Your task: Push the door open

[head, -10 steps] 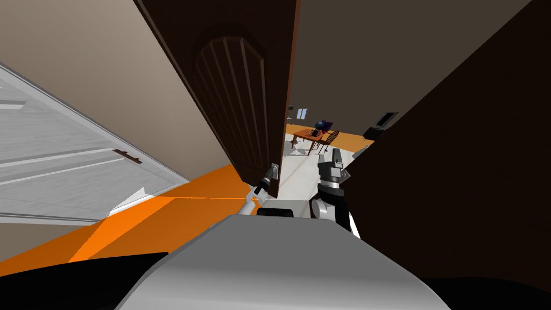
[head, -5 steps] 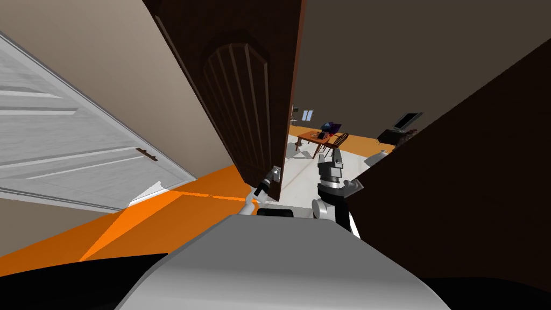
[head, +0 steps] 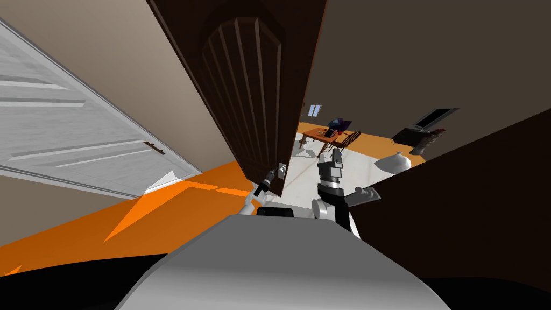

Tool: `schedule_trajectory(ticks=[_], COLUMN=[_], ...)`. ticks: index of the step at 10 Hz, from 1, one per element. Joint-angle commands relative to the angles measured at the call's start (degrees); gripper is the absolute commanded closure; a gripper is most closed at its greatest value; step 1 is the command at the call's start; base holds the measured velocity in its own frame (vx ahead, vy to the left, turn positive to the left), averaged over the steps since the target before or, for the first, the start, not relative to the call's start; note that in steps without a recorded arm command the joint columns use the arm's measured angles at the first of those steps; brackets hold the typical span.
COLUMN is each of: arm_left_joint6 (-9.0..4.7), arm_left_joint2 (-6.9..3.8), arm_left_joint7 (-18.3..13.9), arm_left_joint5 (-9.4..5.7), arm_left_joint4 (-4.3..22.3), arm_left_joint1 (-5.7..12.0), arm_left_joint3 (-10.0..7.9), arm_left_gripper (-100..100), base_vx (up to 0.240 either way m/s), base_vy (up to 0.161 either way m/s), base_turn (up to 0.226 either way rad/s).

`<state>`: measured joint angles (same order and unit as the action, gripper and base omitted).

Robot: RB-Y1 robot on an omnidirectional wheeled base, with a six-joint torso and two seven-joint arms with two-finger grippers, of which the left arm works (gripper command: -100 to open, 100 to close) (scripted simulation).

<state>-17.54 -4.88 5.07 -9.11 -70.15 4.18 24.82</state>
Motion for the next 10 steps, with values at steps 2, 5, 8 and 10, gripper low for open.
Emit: schedule_trajectory(ticks=[2,5,8,10], arm_left_joint6=[0.57,1.20,0.69,0.27], arm_left_joint2=[0.17,0.76,0.49,0.62], arm_left_joint7=[-0.20,-0.43,-0.42,-0.38], arm_left_joint5=[-0.36,-0.79,-0.65,-0.55], arm_left_joint4=[-1.44,-3.12,-2.21,-1.59], arm_left_joint1=[-0.70,-1.47,-0.98,-0.67], arm_left_joint3=[1.07,2.32,1.70,1.30], arm_left_gripper=[-100,-100,-100,-100], base_vx=[-0.263,-0.253,0.056,0.195], base_vy=[0.046,0.050,-0.040,-0.110], base_turn=[0.018,0.017,-0.022,-0.023])
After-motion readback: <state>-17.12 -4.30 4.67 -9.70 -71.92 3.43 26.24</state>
